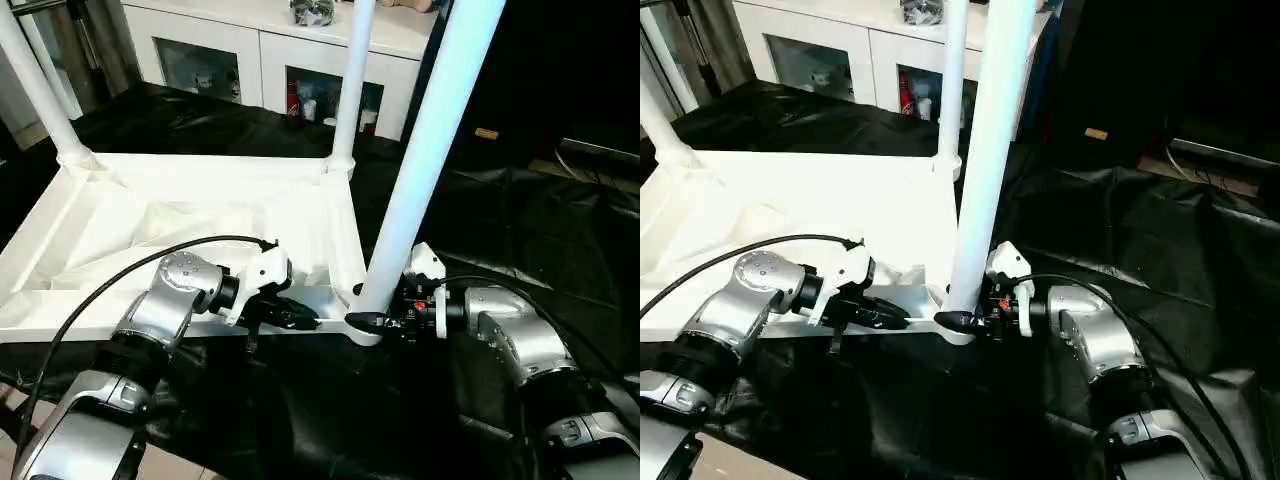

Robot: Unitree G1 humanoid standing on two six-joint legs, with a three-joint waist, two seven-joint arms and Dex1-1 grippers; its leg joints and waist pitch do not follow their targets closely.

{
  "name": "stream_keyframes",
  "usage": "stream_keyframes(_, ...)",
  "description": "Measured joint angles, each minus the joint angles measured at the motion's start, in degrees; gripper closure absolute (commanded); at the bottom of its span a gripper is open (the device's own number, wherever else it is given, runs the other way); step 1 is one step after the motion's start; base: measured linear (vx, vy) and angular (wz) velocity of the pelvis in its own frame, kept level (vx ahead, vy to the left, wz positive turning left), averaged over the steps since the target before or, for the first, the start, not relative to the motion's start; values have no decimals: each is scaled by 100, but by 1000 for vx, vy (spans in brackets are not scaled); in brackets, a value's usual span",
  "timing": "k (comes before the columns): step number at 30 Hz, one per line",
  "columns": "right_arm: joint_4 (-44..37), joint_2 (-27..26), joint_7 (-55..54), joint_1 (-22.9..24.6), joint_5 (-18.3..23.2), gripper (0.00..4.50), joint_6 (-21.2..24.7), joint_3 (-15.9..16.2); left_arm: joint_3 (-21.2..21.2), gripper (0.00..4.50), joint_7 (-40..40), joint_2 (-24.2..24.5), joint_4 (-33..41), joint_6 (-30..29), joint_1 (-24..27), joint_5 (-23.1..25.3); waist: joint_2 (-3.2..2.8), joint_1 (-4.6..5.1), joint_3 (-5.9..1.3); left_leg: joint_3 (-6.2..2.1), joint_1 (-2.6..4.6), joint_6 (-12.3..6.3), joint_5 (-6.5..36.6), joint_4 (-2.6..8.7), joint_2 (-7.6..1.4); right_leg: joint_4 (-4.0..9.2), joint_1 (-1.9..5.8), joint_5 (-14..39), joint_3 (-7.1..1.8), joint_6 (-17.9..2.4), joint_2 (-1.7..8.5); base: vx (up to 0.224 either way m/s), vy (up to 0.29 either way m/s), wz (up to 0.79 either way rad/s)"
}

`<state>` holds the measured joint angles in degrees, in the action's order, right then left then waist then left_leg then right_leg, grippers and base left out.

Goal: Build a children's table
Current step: Rotate leg to tighten

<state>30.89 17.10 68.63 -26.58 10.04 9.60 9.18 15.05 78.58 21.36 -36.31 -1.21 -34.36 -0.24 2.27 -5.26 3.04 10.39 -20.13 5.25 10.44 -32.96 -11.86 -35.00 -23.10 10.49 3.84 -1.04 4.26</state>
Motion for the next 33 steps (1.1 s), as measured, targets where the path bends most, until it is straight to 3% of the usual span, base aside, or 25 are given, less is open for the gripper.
stream_keyframes(4,362,-324,-922,-93,-96,191,-186,-279,-93,450,-600,-159,-75,-118,-50,131,11,56,-2,1,9,1,0,-1,2,-3,3,-1,-3,-1,2,0,0,0)
stream_keyframes(8,1134,-902,-2845,-559,-171,193,-316,-754,-190,450,-1840,-670,-369,-485,-335,388,25,159,2,1,10,2,-1,0,4,-2,-1,6,-3,14,3,0,0,0)
stream_keyframes(14,1528,-1252,-4194,-841,-243,193,-474,-990,-222,450,-2734,-1091,-527,-669,-490,548,6,143,-8,1,5,2,-1,2,6,-3,2,-3,-3,0,6,0,0,0)
stream_keyframes(16,1549,-1253,-4254,-864,-405,193,-582,-980,-222,450,-2815,-1139,-538,-657,-507,595,6,127,-8,2,3,1,-1,2,7,0,2,-1,-3,3,6,0,0,0)
stream_keyframes(17,1591,-1253,-4255,-872,-423,138,-650,-980,-227,450,-2820,-1148,-538,-653,-509,615,6,124,-8,2,3,1,0,1,7,1,2,0,-4,4,7,0,0,0)
stream_keyframes(23,1679,-1242,-4008,-897,-453,75,-754,-979,-225,450,-2774,-1115,-540,-630,-514,631,7,133,-7,3,4,0,0,1,6,0,2,-1,-4,3,6,0,0,0)
stream_keyframes(33,1156,-587,-1989,-551,-353,75,-795,-541,-211,450,-1581,-598,-519,-221,-418,399,1,143,-1,-1,-8,-2,0,-1,2,3,-3,1,2,1,3,0,0,0)
